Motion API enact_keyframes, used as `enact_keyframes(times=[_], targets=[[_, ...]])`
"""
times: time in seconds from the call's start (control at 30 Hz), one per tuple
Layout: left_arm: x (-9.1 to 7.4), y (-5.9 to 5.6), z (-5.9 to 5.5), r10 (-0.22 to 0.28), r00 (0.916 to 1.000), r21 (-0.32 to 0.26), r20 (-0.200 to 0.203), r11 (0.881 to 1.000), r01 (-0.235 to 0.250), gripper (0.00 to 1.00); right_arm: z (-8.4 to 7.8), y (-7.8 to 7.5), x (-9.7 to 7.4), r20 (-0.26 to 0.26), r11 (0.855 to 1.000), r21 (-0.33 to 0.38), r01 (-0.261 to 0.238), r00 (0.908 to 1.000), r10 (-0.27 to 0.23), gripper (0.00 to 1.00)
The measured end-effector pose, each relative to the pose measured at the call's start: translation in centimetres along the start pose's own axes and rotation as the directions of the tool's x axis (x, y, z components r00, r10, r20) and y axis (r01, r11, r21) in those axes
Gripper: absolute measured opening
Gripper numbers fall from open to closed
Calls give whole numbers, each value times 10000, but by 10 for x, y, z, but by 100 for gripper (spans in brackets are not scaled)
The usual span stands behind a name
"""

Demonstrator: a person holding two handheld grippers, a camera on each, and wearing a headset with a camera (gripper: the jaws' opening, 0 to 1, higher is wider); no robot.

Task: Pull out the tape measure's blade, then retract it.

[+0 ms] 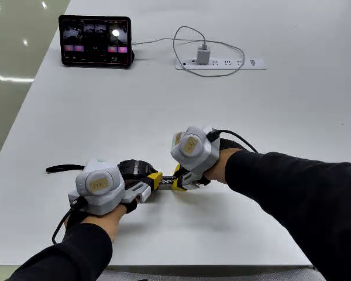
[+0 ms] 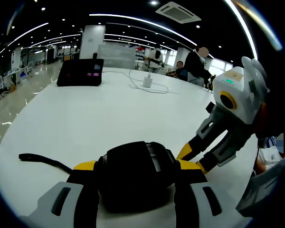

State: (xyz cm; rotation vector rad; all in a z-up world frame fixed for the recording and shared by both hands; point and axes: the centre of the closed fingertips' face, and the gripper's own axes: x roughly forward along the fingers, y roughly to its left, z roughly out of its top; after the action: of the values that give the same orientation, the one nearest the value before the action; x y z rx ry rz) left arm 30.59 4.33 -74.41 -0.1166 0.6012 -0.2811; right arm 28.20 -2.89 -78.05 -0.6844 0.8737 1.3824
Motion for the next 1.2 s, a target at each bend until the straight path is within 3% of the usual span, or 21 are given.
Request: enact_keyframes(times=[0.5,1.2], targets=[[-1,0,0,-4,10000,-26,-29,10000,4,60,9,2,4,194,10000,-66,38,9998,-37,10],[0,0,0,-26,10000,-83,-73,10000,26,60,19,3,10,561,9992,393,-91,9984,68,10]])
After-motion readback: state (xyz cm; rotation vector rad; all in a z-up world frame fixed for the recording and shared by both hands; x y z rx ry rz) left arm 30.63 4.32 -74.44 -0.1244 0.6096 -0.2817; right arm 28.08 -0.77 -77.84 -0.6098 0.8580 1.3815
